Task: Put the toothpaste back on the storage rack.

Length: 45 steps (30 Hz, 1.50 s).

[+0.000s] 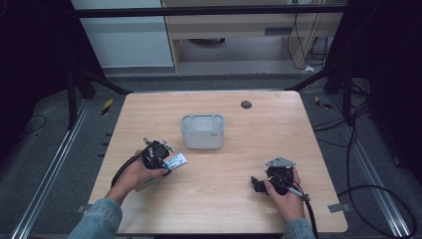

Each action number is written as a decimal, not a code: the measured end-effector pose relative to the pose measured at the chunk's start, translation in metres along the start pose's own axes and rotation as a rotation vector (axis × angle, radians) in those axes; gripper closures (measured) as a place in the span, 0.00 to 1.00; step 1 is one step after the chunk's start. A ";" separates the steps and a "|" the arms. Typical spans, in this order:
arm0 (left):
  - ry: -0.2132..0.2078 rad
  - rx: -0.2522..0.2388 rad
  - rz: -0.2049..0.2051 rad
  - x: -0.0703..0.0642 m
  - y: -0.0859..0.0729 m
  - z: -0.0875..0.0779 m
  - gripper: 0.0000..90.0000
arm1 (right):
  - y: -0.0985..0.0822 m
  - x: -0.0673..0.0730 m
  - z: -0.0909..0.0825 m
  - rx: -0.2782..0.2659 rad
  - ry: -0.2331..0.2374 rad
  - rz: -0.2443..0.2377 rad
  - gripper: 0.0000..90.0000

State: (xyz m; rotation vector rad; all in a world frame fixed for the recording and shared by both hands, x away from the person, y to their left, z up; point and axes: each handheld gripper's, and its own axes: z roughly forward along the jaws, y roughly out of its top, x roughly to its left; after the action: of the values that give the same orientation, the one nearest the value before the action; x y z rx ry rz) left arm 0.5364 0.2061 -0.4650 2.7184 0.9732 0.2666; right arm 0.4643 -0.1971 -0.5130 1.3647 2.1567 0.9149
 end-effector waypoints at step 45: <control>0.031 -0.213 -0.105 0.004 -0.004 -0.060 0.87 | 0.000 0.000 0.000 0.000 0.000 -0.001 0.00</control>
State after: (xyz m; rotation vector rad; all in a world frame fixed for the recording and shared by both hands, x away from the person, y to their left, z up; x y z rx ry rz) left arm 0.5222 0.2218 -0.4090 2.4694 1.0292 0.3707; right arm 0.4644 -0.1972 -0.5130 1.3639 2.1569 0.9150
